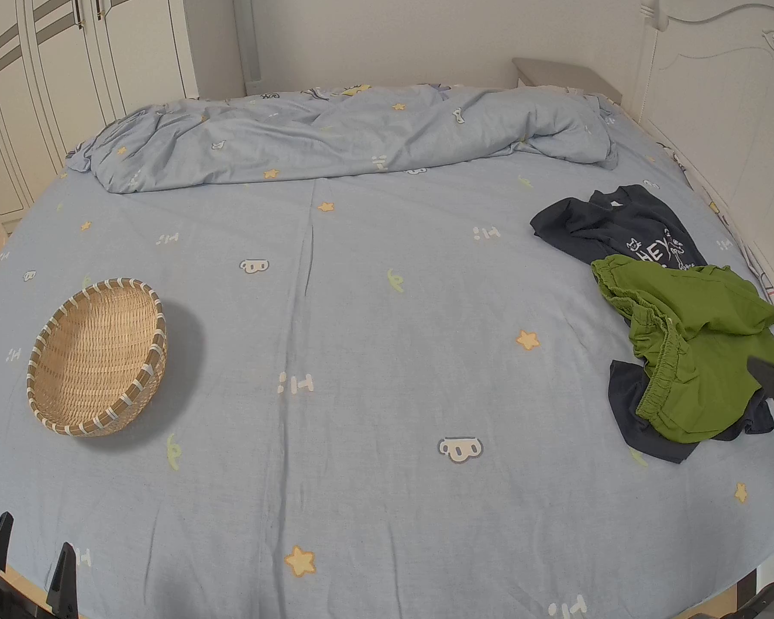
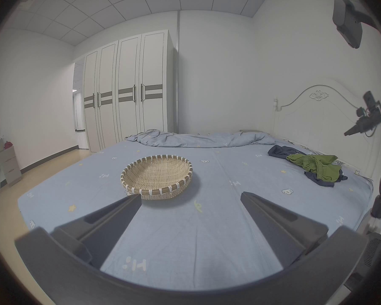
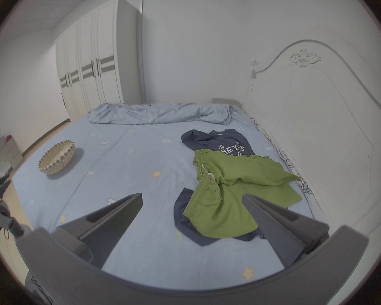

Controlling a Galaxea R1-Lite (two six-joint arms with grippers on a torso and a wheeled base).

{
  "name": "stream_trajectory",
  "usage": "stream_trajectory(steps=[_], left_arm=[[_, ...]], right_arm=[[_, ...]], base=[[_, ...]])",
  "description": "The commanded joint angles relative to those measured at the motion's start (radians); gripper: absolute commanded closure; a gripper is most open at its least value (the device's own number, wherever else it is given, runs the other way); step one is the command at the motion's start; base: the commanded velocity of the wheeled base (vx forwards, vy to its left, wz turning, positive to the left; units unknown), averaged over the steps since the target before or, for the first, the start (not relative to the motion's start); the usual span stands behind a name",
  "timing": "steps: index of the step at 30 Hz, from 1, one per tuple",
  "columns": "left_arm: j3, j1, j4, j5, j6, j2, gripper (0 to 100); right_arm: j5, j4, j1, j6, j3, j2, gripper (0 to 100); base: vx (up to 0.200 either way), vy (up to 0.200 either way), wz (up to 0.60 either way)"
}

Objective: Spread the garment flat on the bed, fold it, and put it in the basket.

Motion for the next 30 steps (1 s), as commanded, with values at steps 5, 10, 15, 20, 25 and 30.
stream_trajectory(steps=[5,10,15,20,25,30], left_arm=[[0.018,0.000,0.000,0.000,0.000,-0.016,0],[0.018,0.000,0.000,0.000,0.001,-0.016,0],[0.018,0.000,0.000,0.000,0.000,-0.016,0],[0.018,0.000,0.000,0.000,0.000,-0.016,0],[0.018,0.000,0.000,0.000,0.001,-0.016,0],[0.018,0.000,0.000,0.000,0.001,-0.016,0]], right_arm=[[-0.285,0.000,0.096,-0.044,-0.550,0.912,0],[-0.308,0.080,0.108,-0.070,-0.654,0.998,0],[-0.318,0.106,0.090,-0.069,-0.700,1.067,0],[-0.325,0.108,0.068,-0.067,-0.697,1.076,0],[-0.361,0.108,0.047,-0.069,-0.685,1.084,0],[-0.361,0.103,0.035,-0.067,-0.677,1.079,0]], base=[[0.000,0.000,0.00],[0.000,0.000,0.00],[0.000,0.000,0.00],[0.000,0.000,0.00],[0.000,0.000,0.00],[0.000,0.000,0.00]])
